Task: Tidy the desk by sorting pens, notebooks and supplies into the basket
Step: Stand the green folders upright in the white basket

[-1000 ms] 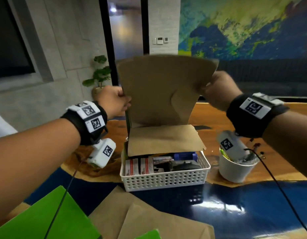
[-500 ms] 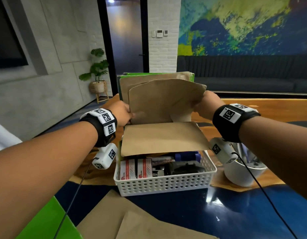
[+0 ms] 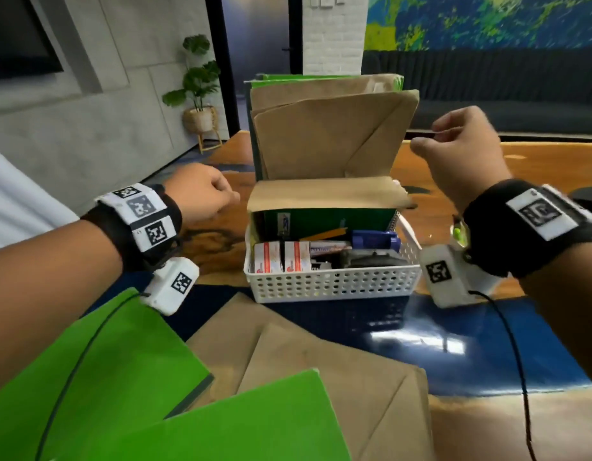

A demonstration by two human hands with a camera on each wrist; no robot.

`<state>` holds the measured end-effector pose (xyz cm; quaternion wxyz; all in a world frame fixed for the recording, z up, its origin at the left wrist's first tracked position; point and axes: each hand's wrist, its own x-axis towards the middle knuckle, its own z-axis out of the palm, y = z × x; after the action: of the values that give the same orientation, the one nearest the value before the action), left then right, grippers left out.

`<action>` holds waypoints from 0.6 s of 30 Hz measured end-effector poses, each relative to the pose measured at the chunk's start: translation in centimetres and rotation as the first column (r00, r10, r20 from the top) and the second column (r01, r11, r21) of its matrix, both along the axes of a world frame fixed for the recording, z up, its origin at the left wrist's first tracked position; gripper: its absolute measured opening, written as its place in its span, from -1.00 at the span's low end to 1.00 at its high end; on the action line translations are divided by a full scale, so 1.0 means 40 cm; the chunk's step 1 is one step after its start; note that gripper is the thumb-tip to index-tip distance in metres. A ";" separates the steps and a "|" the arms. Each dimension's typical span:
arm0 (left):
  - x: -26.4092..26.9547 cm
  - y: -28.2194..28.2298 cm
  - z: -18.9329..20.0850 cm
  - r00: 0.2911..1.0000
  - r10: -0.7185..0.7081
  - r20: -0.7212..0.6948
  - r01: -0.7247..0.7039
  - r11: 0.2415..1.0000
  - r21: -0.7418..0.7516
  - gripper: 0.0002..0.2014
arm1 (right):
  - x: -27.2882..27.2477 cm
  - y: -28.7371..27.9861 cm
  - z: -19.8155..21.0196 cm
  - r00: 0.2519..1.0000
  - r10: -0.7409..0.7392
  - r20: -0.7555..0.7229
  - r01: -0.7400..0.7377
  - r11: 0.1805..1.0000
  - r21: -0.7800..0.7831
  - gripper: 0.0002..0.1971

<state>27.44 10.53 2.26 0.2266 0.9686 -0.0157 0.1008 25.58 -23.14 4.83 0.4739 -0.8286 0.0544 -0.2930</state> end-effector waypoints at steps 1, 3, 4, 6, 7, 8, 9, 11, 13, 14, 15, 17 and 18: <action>-0.047 0.014 -0.009 0.999 -0.029 -0.023 0.030 0.999 0.045 -0.79 | -0.055 0.009 -0.009 0.999 0.036 0.003 -0.036 0.997 0.065 -0.72; -0.146 0.038 -0.036 0.986 -0.094 -0.137 0.107 0.989 0.097 -0.81 | -0.160 0.029 -0.041 0.983 0.177 -0.045 -0.168 0.973 0.156 -0.86; -0.194 0.045 -0.054 0.963 -0.135 -0.233 0.167 0.979 0.120 -0.82 | -0.206 0.038 -0.063 0.959 0.268 -0.096 -0.247 0.951 0.187 -0.90; -0.283 0.053 -0.098 0.870 -0.213 -0.444 0.316 0.933 0.172 -0.78 | -0.284 0.060 -0.117 0.874 0.423 -0.239 -0.361 0.895 0.261 -0.89; -0.322 0.052 -0.122 0.813 -0.232 -0.535 0.383 0.904 0.190 -0.72 | -0.315 0.071 -0.146 0.822 0.484 -0.301 -0.395 0.864 0.312 -0.90; -0.360 0.052 -0.145 0.763 -0.236 -0.602 0.437 0.874 0.212 -0.62 | -0.341 0.080 -0.180 0.775 0.531 -0.342 -0.407 0.834 0.371 -0.93; -0.391 0.054 -0.166 0.729 -0.231 -0.644 0.479 0.844 0.240 -0.51 | -0.365 0.089 -0.212 0.740 0.564 -0.367 -0.403 0.808 0.431 -0.95; -0.440 0.056 -0.196 0.719 -0.223 -0.658 0.504 0.820 0.273 -0.31 | -0.402 0.099 -0.281 0.704 0.577 -0.414 -0.341 0.786 0.516 -0.92; -0.467 0.063 -0.213 0.740 -0.234 -0.631 0.485 0.835 0.259 -0.15 | -0.431 0.105 -0.338 0.681 0.598 -0.422 -0.280 0.746 0.604 -0.83; -0.475 0.064 -0.221 0.746 -0.238 -0.622 0.477 0.843 0.249 -0.11 | -0.442 0.108 -0.357 0.674 0.612 -0.414 -0.273 0.727 0.630 -0.80; -0.481 0.063 -0.228 0.751 -0.238 -0.615 0.467 0.851 0.241 -0.12 | -0.451 0.108 -0.372 0.675 0.613 -0.410 -0.282 0.728 0.625 -0.77; -0.489 0.059 -0.240 0.761 -0.240 -0.602 0.446 0.868 0.217 -0.26 | -0.459 0.106 -0.382 0.671 0.624 -0.400 -0.314 0.728 0.610 -0.69; -0.491 0.056 -0.245 0.757 -0.245 -0.606 0.443 0.874 0.200 -0.32 | -0.461 0.104 -0.379 0.662 0.639 -0.391 -0.319 0.713 0.625 -0.66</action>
<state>7.82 12.76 -7.53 0.0698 0.9580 -0.1451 -0.2372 7.15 -18.99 -10.34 0.6943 -0.7043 0.0420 0.1421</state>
